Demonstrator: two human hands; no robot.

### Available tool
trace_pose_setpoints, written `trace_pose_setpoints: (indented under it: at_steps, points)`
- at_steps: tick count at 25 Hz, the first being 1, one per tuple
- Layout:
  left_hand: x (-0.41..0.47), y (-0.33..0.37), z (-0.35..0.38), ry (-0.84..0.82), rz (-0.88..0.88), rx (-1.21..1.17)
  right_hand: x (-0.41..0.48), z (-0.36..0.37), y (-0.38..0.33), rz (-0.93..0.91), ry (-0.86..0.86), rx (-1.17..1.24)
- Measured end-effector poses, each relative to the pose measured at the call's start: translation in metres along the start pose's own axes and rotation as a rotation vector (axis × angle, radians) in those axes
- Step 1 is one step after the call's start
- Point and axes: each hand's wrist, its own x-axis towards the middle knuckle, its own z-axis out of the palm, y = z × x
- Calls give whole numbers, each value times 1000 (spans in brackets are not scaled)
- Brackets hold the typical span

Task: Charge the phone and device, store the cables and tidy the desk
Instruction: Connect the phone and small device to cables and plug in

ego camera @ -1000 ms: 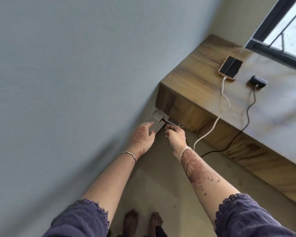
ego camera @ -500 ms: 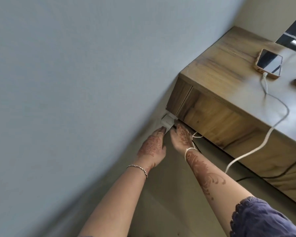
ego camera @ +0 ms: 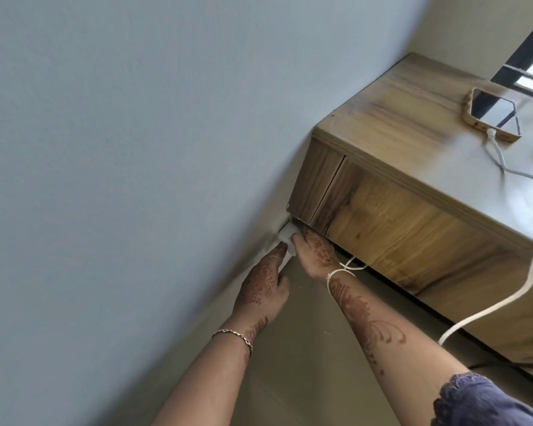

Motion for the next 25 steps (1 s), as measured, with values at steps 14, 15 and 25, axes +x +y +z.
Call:
trace_pose_setpoints:
  at_steps: [14, 15, 25]
  points:
    - [5, 8, -2, -35, -97, -35, 20, 10, 1, 237, 45, 388]
    - [3, 11, -3, -38, -108, -36, 16, 9, 0, 224, 40, 313]
    - [-16, 85, -45, 18, -195, 58, -84, -11, 0, 52, 99, 237]
